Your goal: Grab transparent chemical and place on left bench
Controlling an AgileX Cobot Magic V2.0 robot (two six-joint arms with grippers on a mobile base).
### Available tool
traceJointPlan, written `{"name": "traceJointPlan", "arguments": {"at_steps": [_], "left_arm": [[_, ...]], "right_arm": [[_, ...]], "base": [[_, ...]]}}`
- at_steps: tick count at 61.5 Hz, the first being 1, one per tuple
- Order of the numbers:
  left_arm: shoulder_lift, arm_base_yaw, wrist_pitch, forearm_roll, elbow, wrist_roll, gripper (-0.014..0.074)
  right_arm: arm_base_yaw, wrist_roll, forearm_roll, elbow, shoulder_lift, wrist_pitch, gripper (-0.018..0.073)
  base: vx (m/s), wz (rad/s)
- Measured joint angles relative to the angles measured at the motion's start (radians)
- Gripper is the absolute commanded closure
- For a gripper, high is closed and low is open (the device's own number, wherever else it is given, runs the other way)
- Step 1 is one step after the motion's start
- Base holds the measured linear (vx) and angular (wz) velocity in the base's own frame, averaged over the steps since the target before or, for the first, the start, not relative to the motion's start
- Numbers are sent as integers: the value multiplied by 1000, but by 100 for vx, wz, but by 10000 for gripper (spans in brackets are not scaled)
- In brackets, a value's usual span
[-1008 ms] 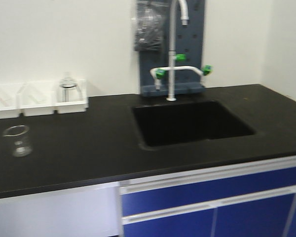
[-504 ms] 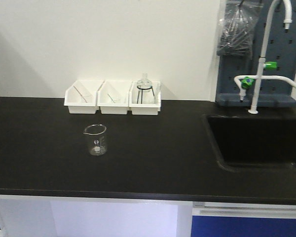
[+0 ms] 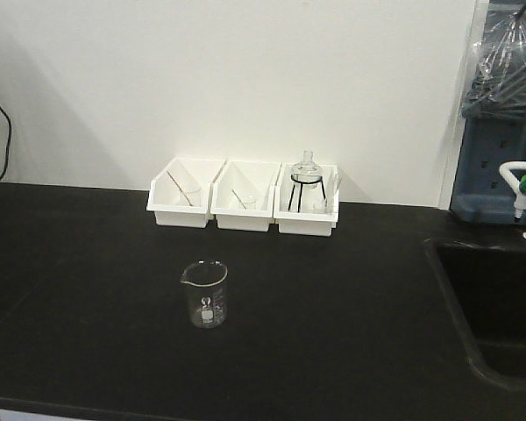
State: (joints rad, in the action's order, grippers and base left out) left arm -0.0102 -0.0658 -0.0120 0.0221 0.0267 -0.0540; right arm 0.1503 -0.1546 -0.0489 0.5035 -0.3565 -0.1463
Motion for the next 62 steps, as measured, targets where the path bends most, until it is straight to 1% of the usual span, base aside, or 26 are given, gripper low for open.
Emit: {"name": "traceJointPlan", "arguments": {"at_steps": [31, 62], "left_arm": [[0, 0, 0, 0, 0, 0, 600], [0, 0, 0, 0, 0, 0, 600]], "right_arm": [[0, 0, 0, 0, 0, 0, 564], [0, 0, 0, 0, 0, 0, 564]], "base": [[29, 0], [13, 1]]}}
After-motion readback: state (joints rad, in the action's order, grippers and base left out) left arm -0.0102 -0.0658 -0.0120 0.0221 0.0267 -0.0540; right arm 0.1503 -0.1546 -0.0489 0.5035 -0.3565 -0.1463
